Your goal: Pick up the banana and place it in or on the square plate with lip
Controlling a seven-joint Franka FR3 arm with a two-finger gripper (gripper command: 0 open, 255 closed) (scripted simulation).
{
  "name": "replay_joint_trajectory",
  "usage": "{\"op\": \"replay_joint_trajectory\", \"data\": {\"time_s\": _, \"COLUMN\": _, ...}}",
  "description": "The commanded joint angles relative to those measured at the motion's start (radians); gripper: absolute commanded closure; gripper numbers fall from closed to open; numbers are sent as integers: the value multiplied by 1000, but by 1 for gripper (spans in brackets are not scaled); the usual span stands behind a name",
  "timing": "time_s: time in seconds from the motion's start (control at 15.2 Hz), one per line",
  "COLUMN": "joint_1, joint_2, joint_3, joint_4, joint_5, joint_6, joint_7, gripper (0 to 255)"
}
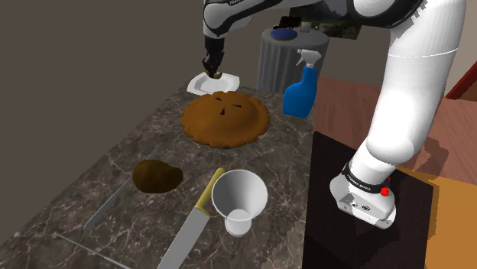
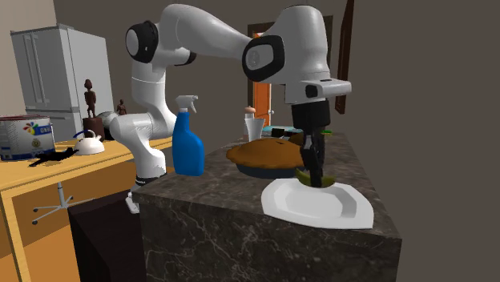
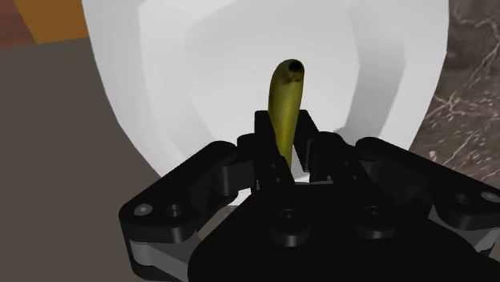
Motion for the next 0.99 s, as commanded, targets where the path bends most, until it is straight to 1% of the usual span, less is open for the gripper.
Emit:
{"op": "replay_joint_trajectory", "data": {"time_s": 0.0, "joint_1": 1, "joint_2": 6, "joint_3": 0, "joint_4": -20, "joint_5": -2, "joint_6": 26, "joint_7": 2, "gripper": 255}}
{"op": "replay_joint_trajectory", "data": {"time_s": 0.2, "joint_1": 2, "joint_2": 19, "joint_3": -1, "joint_4": -43, "joint_5": -5, "joint_6": 63, "joint_7": 3, "gripper": 255}}
{"op": "replay_joint_trajectory", "data": {"time_s": 0.73, "joint_1": 2, "joint_2": 19, "joint_3": -1, "joint_4": -43, "joint_5": -5, "joint_6": 63, "joint_7": 3, "gripper": 255}}
{"op": "replay_joint_trajectory", "data": {"time_s": 0.79, "joint_1": 2, "joint_2": 19, "joint_3": -1, "joint_4": -43, "joint_5": -5, "joint_6": 63, "joint_7": 3, "gripper": 0}}
{"op": "replay_joint_trajectory", "data": {"time_s": 0.92, "joint_1": 2, "joint_2": 19, "joint_3": -1, "joint_4": -43, "joint_5": -5, "joint_6": 63, "joint_7": 3, "gripper": 0}}
